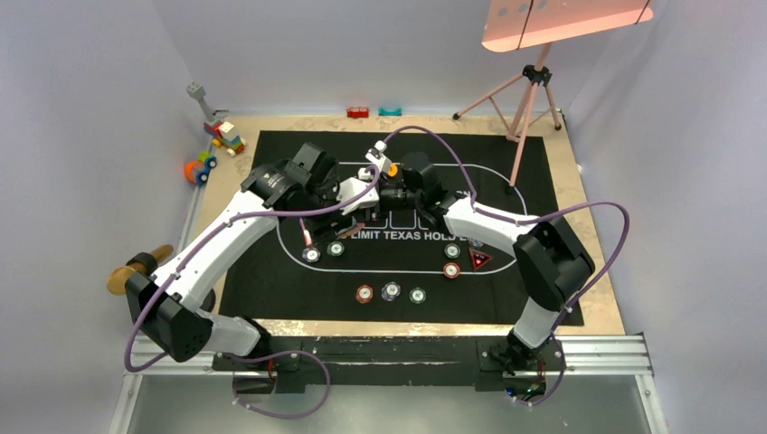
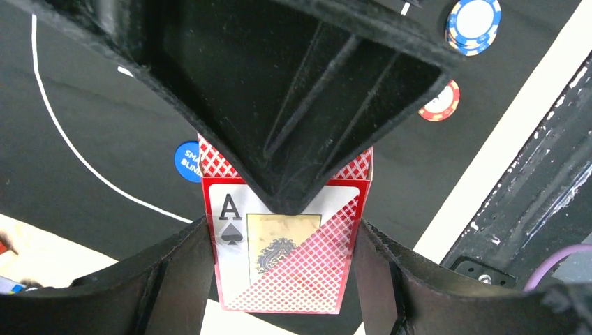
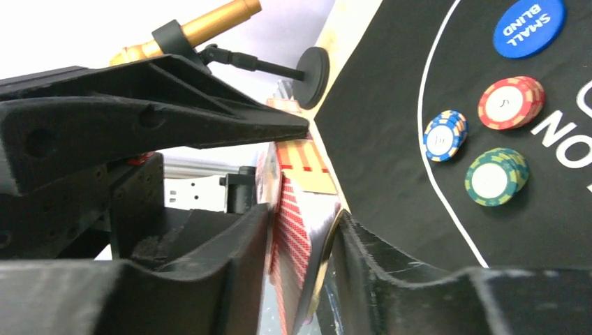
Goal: Distribute texas hold em gaming equipment
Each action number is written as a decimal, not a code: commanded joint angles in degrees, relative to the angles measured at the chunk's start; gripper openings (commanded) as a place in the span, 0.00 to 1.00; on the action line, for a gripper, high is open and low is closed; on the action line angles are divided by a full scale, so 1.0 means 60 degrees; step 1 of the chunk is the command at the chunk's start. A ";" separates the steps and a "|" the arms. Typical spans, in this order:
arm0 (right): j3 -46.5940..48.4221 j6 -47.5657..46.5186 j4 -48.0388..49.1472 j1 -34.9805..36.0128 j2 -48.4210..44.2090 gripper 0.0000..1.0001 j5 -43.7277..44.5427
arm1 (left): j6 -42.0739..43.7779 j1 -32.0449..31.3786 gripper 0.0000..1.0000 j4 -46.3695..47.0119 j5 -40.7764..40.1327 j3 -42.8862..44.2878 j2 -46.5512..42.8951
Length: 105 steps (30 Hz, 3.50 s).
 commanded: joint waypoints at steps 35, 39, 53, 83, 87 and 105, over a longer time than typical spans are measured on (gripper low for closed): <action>0.1170 0.0565 -0.0621 -0.0287 -0.0391 0.00 -0.1479 | -0.1319 0.2833 0.99 0.3869 0.3816 -0.2299 -0.2742; 0.1045 0.0642 -0.0448 -0.0278 -0.0460 0.00 -0.1454 | -0.0944 0.3009 1.00 0.3684 0.4282 -0.2262 -0.2713; 0.0997 0.1186 0.0352 -0.0312 -0.0510 0.00 -0.1355 | 0.0999 0.3263 1.00 0.2061 0.6311 -0.2309 -0.2660; -0.0065 0.3420 0.2385 -0.0526 -0.1022 0.00 -0.0647 | 0.3228 0.3488 0.79 0.0382 0.8141 -0.0785 -0.1382; -0.0070 0.3438 0.2293 -0.0523 -0.1105 0.00 -0.0535 | 0.4073 0.3488 0.81 -0.0273 0.7829 -0.0756 -0.1382; -0.0245 0.3744 0.2214 -0.0231 -0.1054 0.00 0.0093 | 0.3302 0.3444 0.66 0.0422 0.7519 -0.0442 -0.1073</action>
